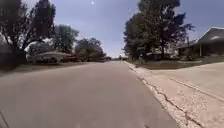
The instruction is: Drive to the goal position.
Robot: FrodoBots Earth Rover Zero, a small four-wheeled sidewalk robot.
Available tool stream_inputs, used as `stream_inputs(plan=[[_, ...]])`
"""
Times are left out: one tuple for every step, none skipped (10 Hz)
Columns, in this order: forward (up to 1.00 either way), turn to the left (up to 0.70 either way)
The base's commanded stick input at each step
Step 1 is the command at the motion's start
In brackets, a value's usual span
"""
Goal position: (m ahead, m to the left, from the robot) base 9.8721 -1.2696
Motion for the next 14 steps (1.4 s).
stream_inputs(plan=[[0.7, 0.0], [0.7, 0.0], [0.7, 0.0], [0.7, 0.0], [0.7, 0.0], [0.7, 0.0], [0.7, 0.0], [0.7, 0.0], [0.7, 0.0], [0.7, 0.0], [0.7, 0.0], [0.7, 0.0], [0.7, 0.0], [0.7, 0.0]])
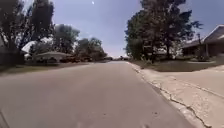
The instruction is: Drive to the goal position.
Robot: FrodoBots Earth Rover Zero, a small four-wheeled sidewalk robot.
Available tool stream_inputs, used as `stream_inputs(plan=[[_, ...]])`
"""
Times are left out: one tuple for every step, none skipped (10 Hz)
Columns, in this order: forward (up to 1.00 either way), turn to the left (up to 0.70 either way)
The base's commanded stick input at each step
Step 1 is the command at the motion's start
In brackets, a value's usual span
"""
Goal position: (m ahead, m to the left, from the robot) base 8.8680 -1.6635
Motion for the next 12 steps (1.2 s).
stream_inputs(plan=[[0.7, 0.0], [0.7, 0.0], [0.7, 0.0], [0.7, 0.0], [0.7, 0.0], [0.7, 0.0], [0.7, 0.0], [0.7, 0.0], [0.7, 0.0], [0.7, 0.0], [0.7, 0.0], [0.7, 0.0]])
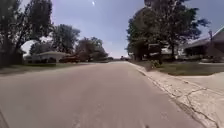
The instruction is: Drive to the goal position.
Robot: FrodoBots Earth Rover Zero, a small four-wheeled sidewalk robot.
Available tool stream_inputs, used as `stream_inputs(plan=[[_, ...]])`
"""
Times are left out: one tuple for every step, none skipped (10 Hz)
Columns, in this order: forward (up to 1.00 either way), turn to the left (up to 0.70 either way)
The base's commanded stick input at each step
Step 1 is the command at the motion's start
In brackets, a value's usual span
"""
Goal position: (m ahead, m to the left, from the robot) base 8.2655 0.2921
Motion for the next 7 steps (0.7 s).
stream_inputs(plan=[[0.7, 0.0], [0.7, 0.0], [0.7, 0.0], [0.7, 0.0], [0.7, 0.0], [0.7, 0.0], [0.7, 0.0]])
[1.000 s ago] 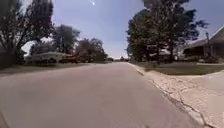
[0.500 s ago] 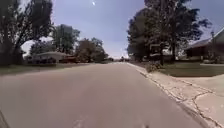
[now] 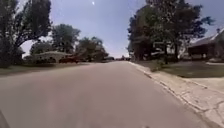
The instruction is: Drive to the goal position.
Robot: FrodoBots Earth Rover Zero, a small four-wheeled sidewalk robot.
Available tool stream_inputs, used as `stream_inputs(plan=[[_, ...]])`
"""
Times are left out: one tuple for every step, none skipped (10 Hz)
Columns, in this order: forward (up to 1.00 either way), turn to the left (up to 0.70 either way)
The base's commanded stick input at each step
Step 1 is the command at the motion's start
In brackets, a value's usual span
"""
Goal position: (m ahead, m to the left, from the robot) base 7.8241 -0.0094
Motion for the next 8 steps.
stream_inputs(plan=[[0.7, 0.0], [0.7, 0.0], [0.7, 0.0], [0.7, 0.0], [0.7, 0.0], [0.7, 0.0], [0.7, 0.0], [0.7, -0.27]])
